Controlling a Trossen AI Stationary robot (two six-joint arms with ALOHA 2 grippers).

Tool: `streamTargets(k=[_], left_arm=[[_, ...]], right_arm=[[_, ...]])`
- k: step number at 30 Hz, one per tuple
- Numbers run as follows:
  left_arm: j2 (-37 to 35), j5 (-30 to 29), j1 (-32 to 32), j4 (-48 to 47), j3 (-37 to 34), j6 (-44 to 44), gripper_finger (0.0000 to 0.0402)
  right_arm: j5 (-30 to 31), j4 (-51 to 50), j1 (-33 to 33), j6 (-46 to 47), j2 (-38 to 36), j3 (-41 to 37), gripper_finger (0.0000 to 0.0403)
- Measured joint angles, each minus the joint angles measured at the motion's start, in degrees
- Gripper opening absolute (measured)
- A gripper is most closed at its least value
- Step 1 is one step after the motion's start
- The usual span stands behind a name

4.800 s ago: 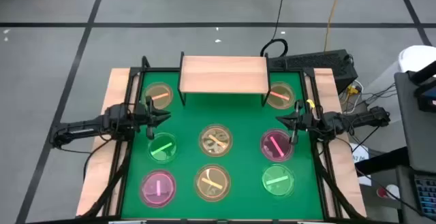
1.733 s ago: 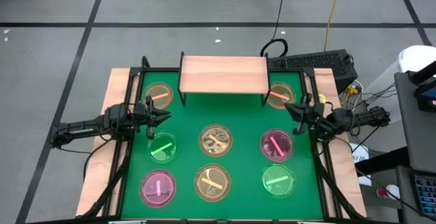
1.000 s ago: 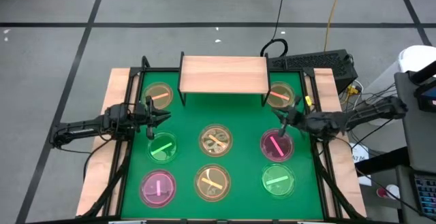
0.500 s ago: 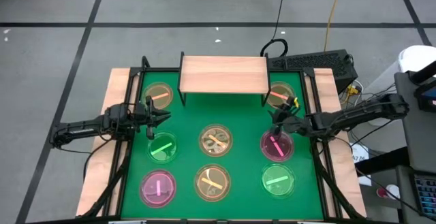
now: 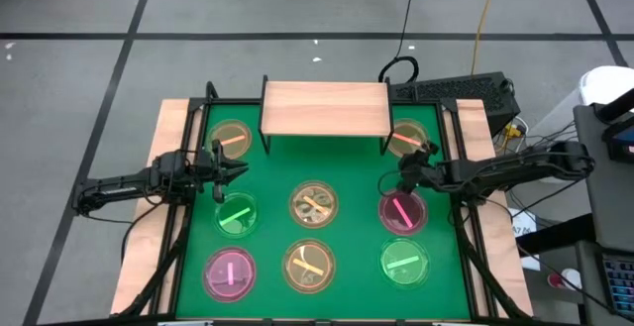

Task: Place and stack plates onto a shelf
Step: Put the top right orange plate on the shelf

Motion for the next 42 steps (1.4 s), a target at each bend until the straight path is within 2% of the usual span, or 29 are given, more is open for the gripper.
streamTargets(k=[4, 10, 16, 23, 28, 34, 39, 42], left_arm=[[0.0, 0.0, 0.0, 0.0, 0.0, 0.0, 0.0072], [0.0, 0.0, 0.0, 0.0, 0.0, 0.0, 0.0072], [0.0, 0.0, 0.0, 0.0, 0.0, 0.0, 0.0072], [0.0, 0.0, 0.0, 0.0, 0.0, 0.0, 0.0072], [0.0, 0.0, 0.0, -0.1, 0.0, 0.0, 0.0072], [0.0, 0.0, 0.0, -0.1, 0.0, 0.0, 0.0072], [0.0, 0.0, 0.0, -0.1, 0.0, 0.0, 0.0072], [0.0, 0.0, 0.0, -0.1, 0.0, 0.0, 0.0072]], right_arm=[[-2.6, 0.3, -1.4, -0.4, 0.0, 0.1, 0.014], [-2.8, -0.1, -4.2, 0.7, 0.6, 0.1, 0.0139], [-7.6, 1.7, -6.8, 0.1, 4.1, 0.1, 0.0137], [-1.9, 2.9, -8.2, 2.1, 8.1, 0.1, 0.0127], [-2.3, 4.1, -8.6, 1.3, 9.2, 0.1, 0.0095], [-2.7, 4.8, -8.6, 0.1, 9.7, 0.1, 0.0013], [-12.0, 1.3, -8.5, 1.4, 7.8, 2.6, 0.0002], [-13.2, -4.3, -8.0, 4.6, 5.2, 6.2, 0.0]])
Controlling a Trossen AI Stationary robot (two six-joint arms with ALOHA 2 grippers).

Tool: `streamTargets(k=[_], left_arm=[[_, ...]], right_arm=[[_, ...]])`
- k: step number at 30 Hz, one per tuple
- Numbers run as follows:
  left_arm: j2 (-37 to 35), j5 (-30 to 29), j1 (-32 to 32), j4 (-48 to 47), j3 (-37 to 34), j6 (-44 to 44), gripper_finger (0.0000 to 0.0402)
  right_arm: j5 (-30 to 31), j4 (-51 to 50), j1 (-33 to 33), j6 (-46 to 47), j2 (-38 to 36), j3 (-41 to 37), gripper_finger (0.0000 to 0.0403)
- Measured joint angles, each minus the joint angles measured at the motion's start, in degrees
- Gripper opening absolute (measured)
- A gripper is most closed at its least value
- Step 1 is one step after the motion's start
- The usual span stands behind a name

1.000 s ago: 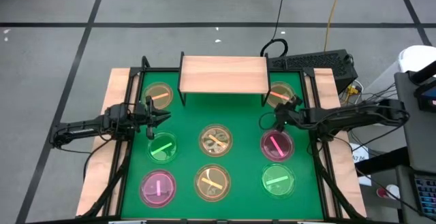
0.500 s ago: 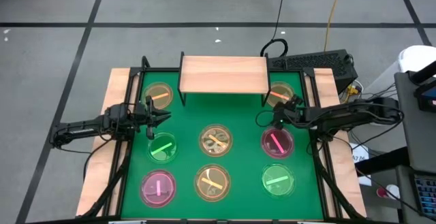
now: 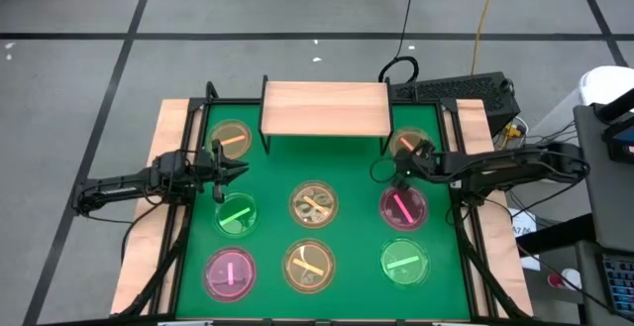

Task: Place and stack plates onto a shelf
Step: Put the top right orange plate on the shelf

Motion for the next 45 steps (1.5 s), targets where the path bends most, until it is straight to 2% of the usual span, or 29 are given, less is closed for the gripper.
streamTargets(k=[5, 15, 19, 24, 27, 29, 37, 42, 45], left_arm=[[0.0, 0.0, 0.0, 0.0, 0.0, 0.0, 0.0072], [0.0, 0.0, 0.0, 0.0, 0.0, 0.0, 0.0072], [0.0, 0.0, 0.0, 0.0, 0.0, 0.0, 0.0072], [0.0, 0.0, 0.0, 0.0, 0.0, 0.0, 0.0072], [0.0, 0.0, 0.0, 0.0, 0.0, 0.0, 0.0072], [0.0, 0.0, 0.0, 0.0, 0.0, 0.0, 0.0072], [0.0, 0.0, 0.0, 0.0, 0.0, 0.0, 0.0072], [0.0, 0.0, 0.0, 0.0, 0.0, 0.0, 0.0072], [0.0, 0.0, 0.0, 0.0, 0.0, 0.0, 0.0072]], right_arm=[[2.0, -4.7, 1.9, 2.8, -6.2, 4.1, 0.0], [14.1, -9.1, 3.4, 6.5, -18.3, 5.7, 0.0], [18.3, -2.0, 3.4, 1.6, -21.6, 5.7, 0.0], [16.9, 17.7, 3.8, -12.3, -23.0, 5.7, 0.0], [12.7, 31.9, 4.5, -23.0, -20.9, 6.2, 0.0], [11.7, 34.1, 4.9, -28.8, -18.2, 9.2, 0.0], [10.5, 22.5, 4.8, -37.4, 0.2, 25.5, 0.0], [4.7, 22.7, 3.3, -39.1, 9.0, 27.7, 0.0], [4.6, 22.8, 1.5, -39.0, 12.5, 27.8, 0.0]])
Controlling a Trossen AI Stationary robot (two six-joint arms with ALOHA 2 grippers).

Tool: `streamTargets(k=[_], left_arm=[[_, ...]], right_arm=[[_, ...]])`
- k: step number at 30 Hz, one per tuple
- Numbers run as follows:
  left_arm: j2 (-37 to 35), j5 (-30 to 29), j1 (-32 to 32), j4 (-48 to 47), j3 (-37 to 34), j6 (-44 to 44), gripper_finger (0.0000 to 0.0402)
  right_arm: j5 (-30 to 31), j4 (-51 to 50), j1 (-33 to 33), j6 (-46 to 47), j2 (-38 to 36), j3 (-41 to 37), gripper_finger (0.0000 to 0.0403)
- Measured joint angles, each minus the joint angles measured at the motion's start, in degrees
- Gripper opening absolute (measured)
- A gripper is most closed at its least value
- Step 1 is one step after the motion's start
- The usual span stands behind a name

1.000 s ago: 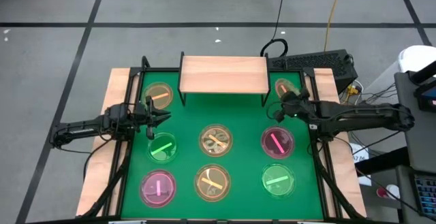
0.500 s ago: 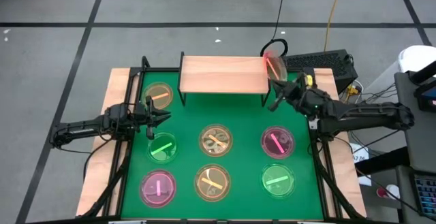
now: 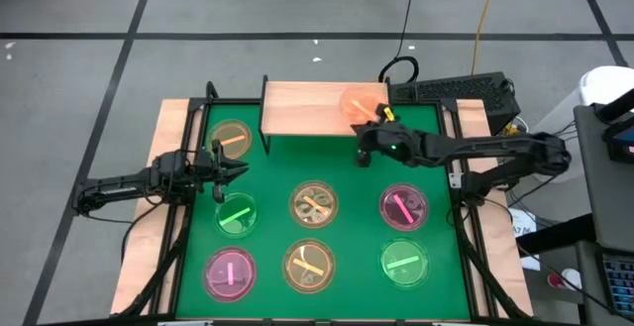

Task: Place and stack plates onto a shelf
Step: Put the top right orange plate on the shelf, then stack the bottom pink plate on top of the orange plate on the shelf

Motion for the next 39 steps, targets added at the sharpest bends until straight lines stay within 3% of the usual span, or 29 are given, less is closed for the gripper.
streamTargets(k=[11, 25, 36, 39], left_arm=[[0.0, 0.0, 0.0, 0.0, 0.0, 0.0, 0.0072], [0.0, 0.0, 0.0, 0.0, 0.0, 0.0, 0.0072], [0.0, 0.0, 0.0, 0.0, 0.0, 0.0, 0.0072], [0.0, 0.0, 0.0, 0.0, 0.0, 0.0, 0.0072]], right_arm=[[-8.8, 0.5, -5.2, 3.9, 3.4, 0.0, 0.0], [-9.0, -1.0, -5.5, 7.8, 3.4, -0.5, 0.0003], [-9.1, -0.3, -5.4, 8.5, 3.2, -1.8, 0.0081], [-11.8, 0.7, -4.9, 8.6, 2.2, -1.8, 0.0105]])
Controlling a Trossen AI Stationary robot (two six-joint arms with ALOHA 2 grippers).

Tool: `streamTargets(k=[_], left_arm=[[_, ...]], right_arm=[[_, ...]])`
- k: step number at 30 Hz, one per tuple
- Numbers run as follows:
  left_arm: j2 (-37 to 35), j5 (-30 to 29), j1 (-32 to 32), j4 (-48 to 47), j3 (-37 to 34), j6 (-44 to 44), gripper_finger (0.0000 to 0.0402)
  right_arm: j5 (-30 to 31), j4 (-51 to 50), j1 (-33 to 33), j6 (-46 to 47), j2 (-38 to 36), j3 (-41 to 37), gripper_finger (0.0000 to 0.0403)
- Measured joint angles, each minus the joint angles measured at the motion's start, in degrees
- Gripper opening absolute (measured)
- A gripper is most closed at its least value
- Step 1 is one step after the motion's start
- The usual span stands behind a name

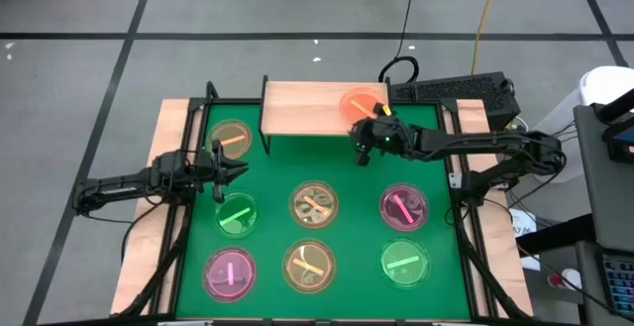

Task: Place and stack plates onto a shelf
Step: Stack the bottom pink plate on top of the orange plate on the shelf

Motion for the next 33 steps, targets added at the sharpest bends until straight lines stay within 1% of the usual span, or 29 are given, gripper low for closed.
streamTargets(k=[3, 6, 10, 12, 13, 17, 22, 24, 27, 29, 31, 33], left_arm=[[0.0, 0.0, 0.0, 0.0, 0.0, 0.0, 0.0072], [0.0, 0.0, 0.0, 0.0, 0.0, 0.0, 0.0072], [0.0, 0.0, 0.0, 0.0, 0.0, 0.0, 0.0072], [0.0, 0.0, 0.0, 0.0, 0.0, 0.0, 0.0072], [0.0, 0.0, 0.0, 0.0, 0.0, 0.0, 0.0072], [0.0, 0.0, 0.0, 0.0, 0.0, 0.0, 0.0072], [0.0, 0.0, 0.0, 0.0, 0.0, 0.0, 0.0072], [0.0, 0.0, 0.0, 0.0, 0.0, 0.0, 0.0072], [0.0, 0.0, 0.0, 0.0, 0.0, 0.0, 0.0072], [0.0, 0.0, 0.0, 0.0, 0.0, 0.0, 0.0072], [0.0, 0.0, 0.0, 0.0, 0.0, 0.0, 0.0072], [0.0, 0.0, 0.0, 0.0, 0.0, 0.0, 0.0072]], right_arm=[[-0.2, 1.1, 0.9, -0.2, -1.6, 0.0, 0.0121], [-0.6, 2.7, 2.3, -0.5, -3.4, 0.0, 0.0127], [-7.0, 4.6, 4.2, -0.5, -4.8, 0.0, 0.0124], [-9.3, 5.7, 5.3, -1.2, -5.0, 0.0, 0.0122], [-9.3, 5.9, 6.0, -2.0, -5.4, 0.0, 0.0122], [-8.9, 3.0, 9.0, -3.7, -8.5, 0.0, 0.0121], [-8.9, -4.2, 13.1, -0.4, -14.9, -0.1, 0.0121], [-8.9, -4.2, 14.6, 0.8, -17.3, -1.1, 0.0121], [-8.9, -0.5, 16.2, 0.9, -20.7, -5.2, 0.0121], [-8.9, 4.0, 16.6, 0.9, -22.7, -9.0, 0.0121], [-8.9, 9.7, 16.7, 0.9, -24.3, -13.3, 0.0121], [-8.9, 17.9, 16.7, 0.9, -25.5, -18.1, 0.0121]])
